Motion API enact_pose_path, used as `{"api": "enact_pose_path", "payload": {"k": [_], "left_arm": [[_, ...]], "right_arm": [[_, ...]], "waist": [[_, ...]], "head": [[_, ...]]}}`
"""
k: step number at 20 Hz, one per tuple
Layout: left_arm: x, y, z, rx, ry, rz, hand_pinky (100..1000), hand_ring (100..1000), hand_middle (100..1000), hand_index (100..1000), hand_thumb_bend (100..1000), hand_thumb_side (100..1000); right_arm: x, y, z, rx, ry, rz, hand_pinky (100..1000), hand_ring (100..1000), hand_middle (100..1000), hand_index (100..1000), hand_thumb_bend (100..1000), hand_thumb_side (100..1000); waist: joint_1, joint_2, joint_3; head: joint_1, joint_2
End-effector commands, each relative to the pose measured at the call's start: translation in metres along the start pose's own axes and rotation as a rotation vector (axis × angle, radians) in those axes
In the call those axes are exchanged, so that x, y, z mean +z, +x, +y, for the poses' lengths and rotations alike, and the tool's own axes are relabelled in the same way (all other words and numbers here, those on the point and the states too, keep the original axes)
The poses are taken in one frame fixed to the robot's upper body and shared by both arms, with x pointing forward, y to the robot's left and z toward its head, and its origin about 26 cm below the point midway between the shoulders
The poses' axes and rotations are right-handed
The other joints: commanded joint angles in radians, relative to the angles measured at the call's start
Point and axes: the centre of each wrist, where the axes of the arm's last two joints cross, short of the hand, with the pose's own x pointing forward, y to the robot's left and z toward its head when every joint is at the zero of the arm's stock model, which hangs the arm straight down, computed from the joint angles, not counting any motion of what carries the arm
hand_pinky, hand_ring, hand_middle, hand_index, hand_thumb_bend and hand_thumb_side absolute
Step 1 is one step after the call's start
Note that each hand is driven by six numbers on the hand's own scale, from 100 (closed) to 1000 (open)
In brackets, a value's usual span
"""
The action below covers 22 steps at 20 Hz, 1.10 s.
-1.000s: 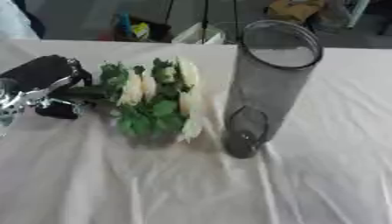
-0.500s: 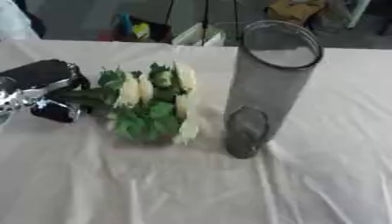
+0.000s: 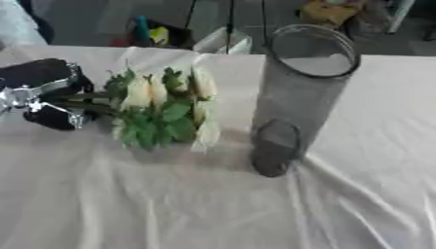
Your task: Arrange flowers into the vase.
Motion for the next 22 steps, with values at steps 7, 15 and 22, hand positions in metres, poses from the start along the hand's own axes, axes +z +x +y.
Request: {"api": "enact_pose_path", "payload": {"k": [7, 15, 22], "left_arm": [[0.0127, -0.0033, 0.0299, 0.009, 0.059, -0.001, 100, 100, 115, 296, 100, 313], [0.0133, -0.0043, 0.0300, 0.026, 0.030, -0.007, 100, 100, 262, 434, 100, 253], [0.0148, -0.0043, 0.0333, 0.031, 0.025, -0.013, 100, 100, 278, 474, 100, 244]], "right_arm": [[-0.0061, 0.0059, -0.0048, 0.023, 0.020, -0.024, 801, 953, 304, 487, 100, 991], [-0.0062, 0.0057, -0.0041, 0.024, 0.022, -0.025, 802, 955, 303, 488, 100, 991], [-0.0064, 0.0056, -0.0036, 0.024, 0.024, -0.026, 803, 955, 304, 488, 100, 992]], "waist": [[0.002, -0.044, 0.000], [0.002, -0.040, -0.001], [0.003, -0.039, 0.000]], "head": [[0.001, 0.005], [0.001, 0.004], [0.002, 0.004]]}}
